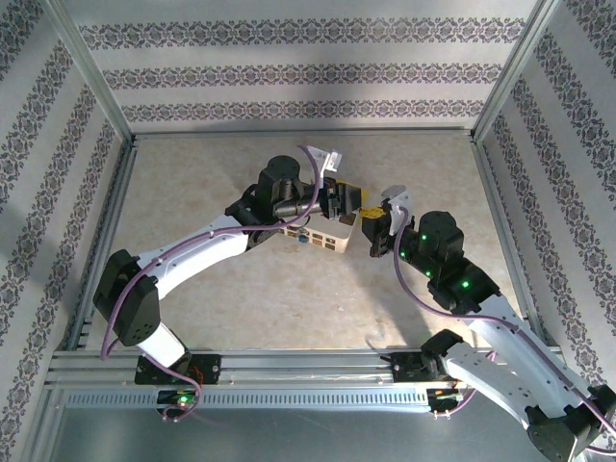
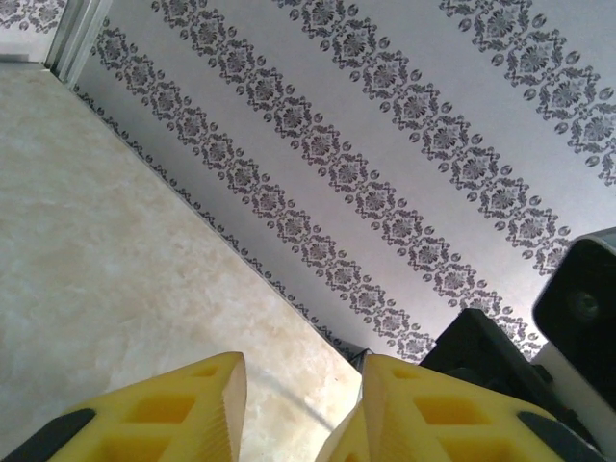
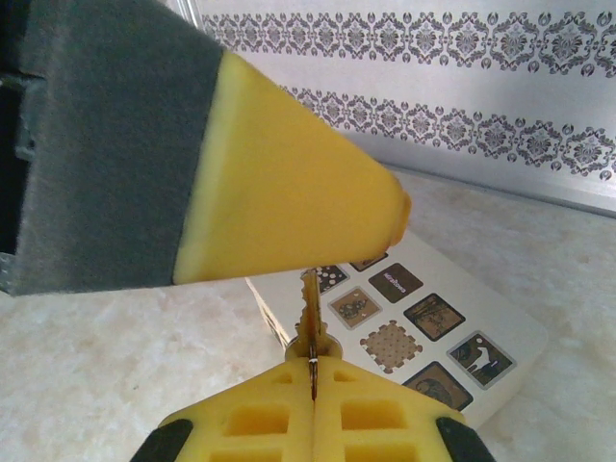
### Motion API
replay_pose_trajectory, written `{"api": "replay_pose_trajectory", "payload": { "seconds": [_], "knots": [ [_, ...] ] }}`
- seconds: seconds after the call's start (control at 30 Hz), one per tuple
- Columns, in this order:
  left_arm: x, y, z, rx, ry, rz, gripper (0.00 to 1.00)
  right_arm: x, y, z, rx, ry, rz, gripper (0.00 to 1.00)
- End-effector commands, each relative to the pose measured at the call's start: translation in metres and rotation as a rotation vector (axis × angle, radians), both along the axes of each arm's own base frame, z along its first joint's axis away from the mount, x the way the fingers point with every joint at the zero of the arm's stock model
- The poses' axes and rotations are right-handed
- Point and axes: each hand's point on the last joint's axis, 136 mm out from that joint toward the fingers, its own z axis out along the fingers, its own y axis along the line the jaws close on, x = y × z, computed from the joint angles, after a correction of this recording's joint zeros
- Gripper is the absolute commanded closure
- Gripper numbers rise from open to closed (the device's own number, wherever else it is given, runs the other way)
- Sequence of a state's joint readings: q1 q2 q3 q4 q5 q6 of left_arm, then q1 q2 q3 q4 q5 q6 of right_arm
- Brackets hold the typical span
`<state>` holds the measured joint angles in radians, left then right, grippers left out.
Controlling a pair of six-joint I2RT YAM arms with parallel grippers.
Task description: Unlock the padlock with the key
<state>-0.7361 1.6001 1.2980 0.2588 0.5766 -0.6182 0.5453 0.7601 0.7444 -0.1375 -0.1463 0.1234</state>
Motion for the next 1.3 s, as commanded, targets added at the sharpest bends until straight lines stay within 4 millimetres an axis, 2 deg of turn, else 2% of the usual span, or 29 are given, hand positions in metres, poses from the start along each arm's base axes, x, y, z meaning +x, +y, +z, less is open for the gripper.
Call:
{"api": "replay_pose_trajectory", "payload": {
  "seconds": [0.0, 0.37, 0.73, 0.83, 0.87, 0.9, 0.97, 1.0, 1.07, 1.27],
  "knots": [
    [-0.01, -0.007, 0.009, 0.009, -0.045, -0.041, 0.66, 0.003, -0.004, 0.001, -0.007, -0.018, -0.024, 1.0],
    [-0.01, -0.01, 0.001, 0.044, -0.039, -0.047, 0.76, 0.005, -0.009, 0.002, -0.006, -0.026, -0.055, 1.0],
    [-0.011, -0.01, 0.002, 0.038, -0.05, -0.045, 0.99, 0.008, -0.012, 0.0, -0.006, -0.018, -0.078, 1.0],
    [-0.011, -0.008, 0.006, 0.021, -0.066, -0.033, 1.0, 0.007, -0.013, 0.0, -0.001, -0.015, -0.08, 1.0],
    [-0.01, -0.007, 0.008, 0.014, -0.076, -0.026, 1.0, 0.007, -0.013, 0.0, 0.004, -0.012, -0.083, 0.98],
    [-0.01, -0.006, 0.01, 0.01, -0.086, -0.02, 1.0, 0.006, -0.013, 0.001, 0.01, -0.013, -0.081, 0.92],
    [-0.008, -0.002, 0.018, -0.006, -0.118, -0.005, 1.0, 0.004, -0.015, 0.003, 0.03, -0.011, -0.081, 0.7],
    [-0.008, -0.001, 0.022, -0.015, -0.13, -0.002, 1.0, 0.003, -0.016, 0.005, 0.042, -0.011, -0.081, 0.65],
    [-0.005, 0.004, 0.033, -0.037, -0.16, 0.005, 1.0, 0.002, -0.018, 0.011, 0.081, -0.009, -0.081, 0.56],
    [0.007, 0.031, 0.069, -0.041, -0.263, 0.044, 1.0, -0.006, -0.021, 0.042, 0.258, 0.02, 0.005, 0.42]
  ]
}}
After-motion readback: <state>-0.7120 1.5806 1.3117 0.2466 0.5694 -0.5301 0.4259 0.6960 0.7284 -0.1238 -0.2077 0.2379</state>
